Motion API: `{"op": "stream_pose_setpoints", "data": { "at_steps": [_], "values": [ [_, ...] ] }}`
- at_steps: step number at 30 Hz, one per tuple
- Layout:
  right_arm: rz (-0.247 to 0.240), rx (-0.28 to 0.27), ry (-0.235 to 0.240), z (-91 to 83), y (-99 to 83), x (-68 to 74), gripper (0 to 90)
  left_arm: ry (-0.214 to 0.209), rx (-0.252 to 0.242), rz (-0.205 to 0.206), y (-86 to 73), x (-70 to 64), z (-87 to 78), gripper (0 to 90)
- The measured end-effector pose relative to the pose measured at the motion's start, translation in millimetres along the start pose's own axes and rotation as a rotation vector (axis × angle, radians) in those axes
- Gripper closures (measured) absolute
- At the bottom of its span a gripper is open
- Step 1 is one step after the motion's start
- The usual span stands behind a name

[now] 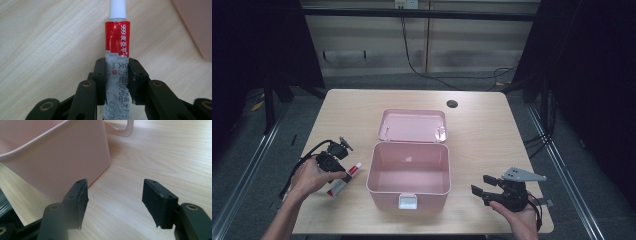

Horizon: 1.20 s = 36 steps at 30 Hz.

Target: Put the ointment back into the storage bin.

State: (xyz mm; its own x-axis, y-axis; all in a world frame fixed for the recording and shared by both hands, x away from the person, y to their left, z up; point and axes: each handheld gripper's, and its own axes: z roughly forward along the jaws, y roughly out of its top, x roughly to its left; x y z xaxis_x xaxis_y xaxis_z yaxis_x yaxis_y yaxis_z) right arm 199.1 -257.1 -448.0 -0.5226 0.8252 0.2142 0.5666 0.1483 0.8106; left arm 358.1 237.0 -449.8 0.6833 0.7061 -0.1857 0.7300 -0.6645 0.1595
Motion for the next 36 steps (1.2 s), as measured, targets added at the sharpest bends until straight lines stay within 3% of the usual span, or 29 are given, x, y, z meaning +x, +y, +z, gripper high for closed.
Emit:
{"op": "stream_pose_setpoints", "data": {
  "at_steps": [8, 10, 14, 16, 19, 22, 23, 27, 36],
  "values": [
    [-0.004, 0.001, 0.001, -0.1, 0.1, 0.1, 37.5, -0.020, -0.022, 0.014, -5.7, 0.8, -6.9, 71.0],
    [-0.004, -0.001, 0.003, -0.2, 0.0, -0.1, 37.5, -0.019, -0.037, -0.009, -7.3, 1.1, -10.6, 71.0],
    [-0.005, 0.001, 0.001, -0.3, 0.0, 0.1, 37.5, -0.029, -0.039, 0.032, -10.3, -2.1, -16.4, 71.0],
    [-0.003, 0.000, 0.003, -0.5, 0.0, 0.3, 37.5, -0.051, -0.051, 0.032, -12.3, -1.3, -20.1, 70.9],
    [-0.002, 0.000, 0.002, -0.7, -0.2, 0.2, 37.5, -0.036, -0.059, 0.030, -14.3, -1.2, -23.1, 70.9],
    [-0.002, 0.000, 0.003, -0.8, -0.2, 0.3, 37.5, -0.022, -0.080, 0.001, -17.5, -0.9, -30.0, 71.0],
    [-0.003, 0.000, 0.004, -0.9, -0.2, 0.5, 37.5, -0.032, -0.088, 0.001, -18.9, -1.7, -33.8, 70.9],
    [-0.001, -0.005, 0.007, -1.5, 0.0, 0.6, 37.2, -0.052, -0.100, 0.025, -21.1, -4.2, -41.9, 71.0],
    [-0.007, -0.004, 0.014, -1.2, -0.1, 1.0, 36.3, -0.055, -0.106, 0.073, -24.4, -11.9, -53.0, 70.9]
  ]
}}
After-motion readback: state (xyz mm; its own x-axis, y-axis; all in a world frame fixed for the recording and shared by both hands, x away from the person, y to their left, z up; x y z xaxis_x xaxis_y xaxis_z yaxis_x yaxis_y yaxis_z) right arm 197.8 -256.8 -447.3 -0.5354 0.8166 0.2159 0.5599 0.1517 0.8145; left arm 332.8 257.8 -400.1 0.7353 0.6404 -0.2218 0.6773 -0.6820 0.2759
